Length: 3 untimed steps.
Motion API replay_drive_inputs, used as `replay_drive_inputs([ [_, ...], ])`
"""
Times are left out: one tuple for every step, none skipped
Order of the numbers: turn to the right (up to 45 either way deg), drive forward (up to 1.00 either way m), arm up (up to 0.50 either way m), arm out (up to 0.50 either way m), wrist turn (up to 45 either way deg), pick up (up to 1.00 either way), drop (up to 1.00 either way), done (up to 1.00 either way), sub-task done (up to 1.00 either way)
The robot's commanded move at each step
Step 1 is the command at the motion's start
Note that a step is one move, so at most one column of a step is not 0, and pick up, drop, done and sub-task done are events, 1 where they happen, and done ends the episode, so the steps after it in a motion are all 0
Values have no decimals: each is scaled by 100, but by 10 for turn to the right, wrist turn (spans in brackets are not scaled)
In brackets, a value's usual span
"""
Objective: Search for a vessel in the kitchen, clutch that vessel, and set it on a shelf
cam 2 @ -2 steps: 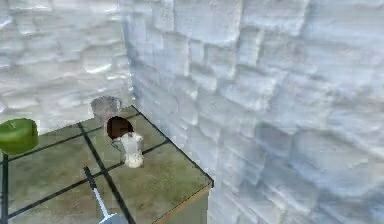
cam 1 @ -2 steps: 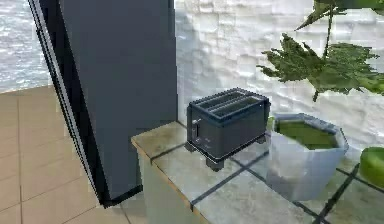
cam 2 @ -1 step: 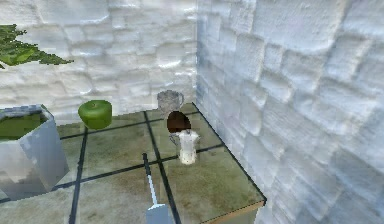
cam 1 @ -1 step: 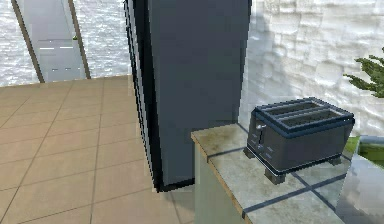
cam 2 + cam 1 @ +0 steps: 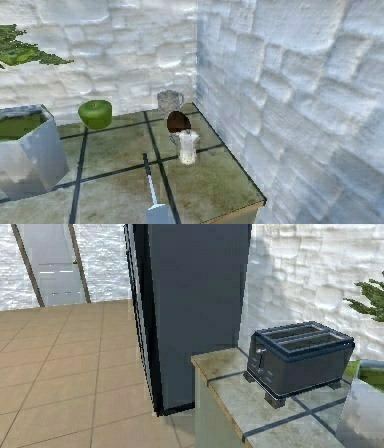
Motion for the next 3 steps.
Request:
replay_drive_inputs([
  [0, 0, 38, 0, 0, 0, 0, 0, 0],
  [0, 0, 0, 48, 0, 0, 0, 0, 0],
  [0, 0, 0, 0, 450, 0, 0, 0, 0],
])
